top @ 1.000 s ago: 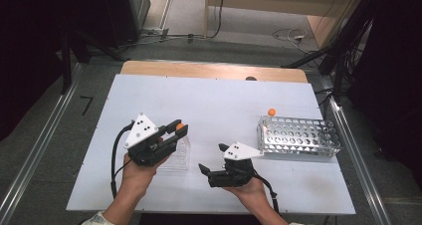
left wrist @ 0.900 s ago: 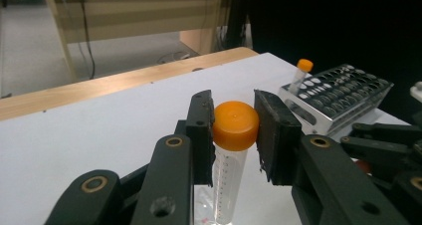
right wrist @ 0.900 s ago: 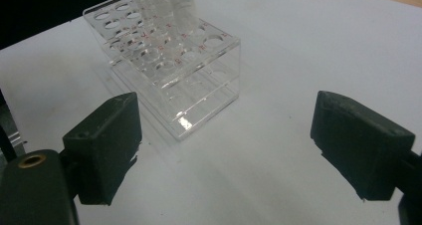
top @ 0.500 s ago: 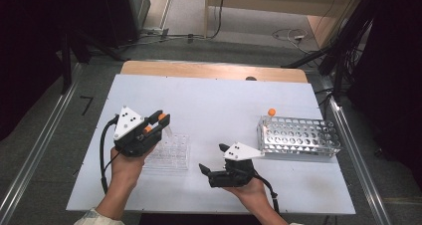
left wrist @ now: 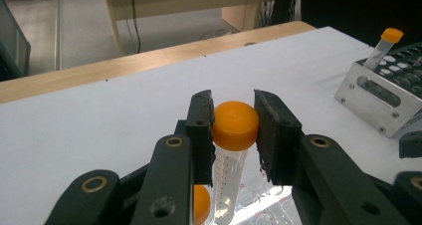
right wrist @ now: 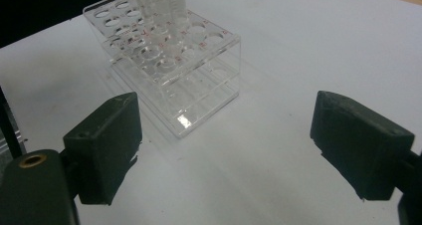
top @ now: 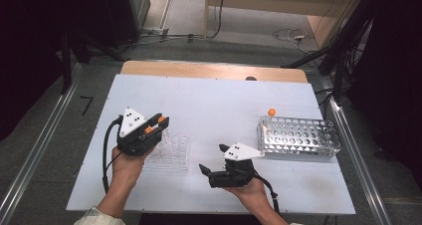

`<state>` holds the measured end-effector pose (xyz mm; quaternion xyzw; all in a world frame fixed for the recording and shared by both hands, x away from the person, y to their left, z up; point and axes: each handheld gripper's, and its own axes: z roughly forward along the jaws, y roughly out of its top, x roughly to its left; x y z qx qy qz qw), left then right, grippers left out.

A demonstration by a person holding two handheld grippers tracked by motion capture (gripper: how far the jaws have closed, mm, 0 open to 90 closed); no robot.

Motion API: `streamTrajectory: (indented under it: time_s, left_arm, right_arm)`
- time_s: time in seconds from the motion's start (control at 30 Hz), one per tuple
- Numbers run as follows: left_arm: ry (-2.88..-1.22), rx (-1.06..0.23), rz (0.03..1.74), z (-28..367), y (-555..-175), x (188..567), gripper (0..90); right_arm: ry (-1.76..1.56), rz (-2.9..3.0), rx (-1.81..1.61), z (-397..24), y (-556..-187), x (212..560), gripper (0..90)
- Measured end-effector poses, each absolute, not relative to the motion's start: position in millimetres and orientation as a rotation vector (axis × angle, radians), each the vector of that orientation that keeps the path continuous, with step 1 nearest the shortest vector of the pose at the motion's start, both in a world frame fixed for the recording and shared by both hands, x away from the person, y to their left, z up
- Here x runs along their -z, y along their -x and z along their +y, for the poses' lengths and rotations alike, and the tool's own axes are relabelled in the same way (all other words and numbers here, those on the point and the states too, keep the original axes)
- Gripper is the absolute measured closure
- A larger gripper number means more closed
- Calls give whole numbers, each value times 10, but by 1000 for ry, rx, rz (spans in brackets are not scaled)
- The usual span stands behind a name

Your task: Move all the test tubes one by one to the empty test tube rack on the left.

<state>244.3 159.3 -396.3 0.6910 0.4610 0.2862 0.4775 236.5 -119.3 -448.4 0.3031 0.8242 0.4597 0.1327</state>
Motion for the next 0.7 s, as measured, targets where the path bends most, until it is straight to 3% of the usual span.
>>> streamTrajectory:
  time_s: [0.7]
  left_arm:
    - [-1774, -670, 1163, 1542, -2445, 4158, 695]
  right_arm:
    - [-880, 2384, -1340, -1220, -2365, 4471, 116]
